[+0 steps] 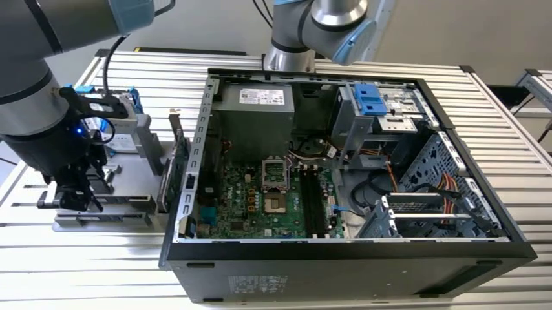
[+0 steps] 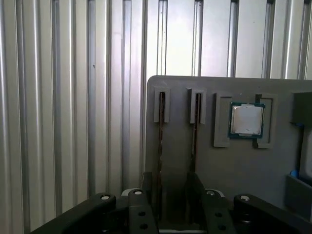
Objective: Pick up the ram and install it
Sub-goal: 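Pick up the ram and move it above insertion slot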
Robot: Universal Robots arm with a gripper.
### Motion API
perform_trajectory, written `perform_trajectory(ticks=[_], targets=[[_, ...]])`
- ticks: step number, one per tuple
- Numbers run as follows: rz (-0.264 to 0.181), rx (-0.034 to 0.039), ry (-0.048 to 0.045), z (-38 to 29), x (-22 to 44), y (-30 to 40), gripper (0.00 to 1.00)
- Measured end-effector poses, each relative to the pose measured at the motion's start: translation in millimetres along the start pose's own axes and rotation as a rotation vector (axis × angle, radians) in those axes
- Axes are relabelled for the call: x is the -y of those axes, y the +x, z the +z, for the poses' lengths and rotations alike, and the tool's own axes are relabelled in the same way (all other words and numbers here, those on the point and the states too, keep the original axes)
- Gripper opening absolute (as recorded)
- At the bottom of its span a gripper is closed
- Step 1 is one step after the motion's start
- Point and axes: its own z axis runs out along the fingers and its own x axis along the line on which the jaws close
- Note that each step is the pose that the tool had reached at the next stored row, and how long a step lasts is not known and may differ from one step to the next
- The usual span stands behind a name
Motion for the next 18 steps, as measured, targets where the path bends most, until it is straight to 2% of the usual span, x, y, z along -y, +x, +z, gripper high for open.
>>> perform_trajectory(ticks=[9, 18], targets=[[-0.007, 0.0002, -0.0007, 8.4, -0.1, 7.0, 1.00], [-0.025, 0.0003, -0.0007, 19.0, -0.3, 7.5, 1.00]])
